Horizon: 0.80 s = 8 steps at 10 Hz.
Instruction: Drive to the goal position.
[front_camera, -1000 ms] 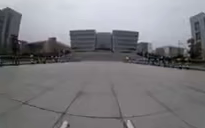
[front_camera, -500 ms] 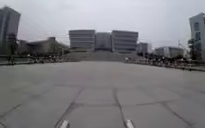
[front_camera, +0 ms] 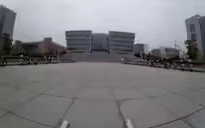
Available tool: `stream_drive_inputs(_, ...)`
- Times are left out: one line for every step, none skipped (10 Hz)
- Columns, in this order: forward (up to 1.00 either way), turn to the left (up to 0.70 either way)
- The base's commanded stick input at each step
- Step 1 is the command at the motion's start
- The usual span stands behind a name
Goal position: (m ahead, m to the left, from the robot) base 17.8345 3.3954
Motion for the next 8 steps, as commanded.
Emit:
stream_drive_inputs(1.00,-0.17)
stream_drive_inputs(1.00,-0.33)
stream_drive_inputs(1.00,-0.25)
stream_drive_inputs(1.00,-0.05)
stream_drive_inputs(1.00,0.00)
stream_drive_inputs(1.00,0.00)
stream_drive_inputs(1.00,0.00)
stream_drive_inputs(1.00,-0.29)
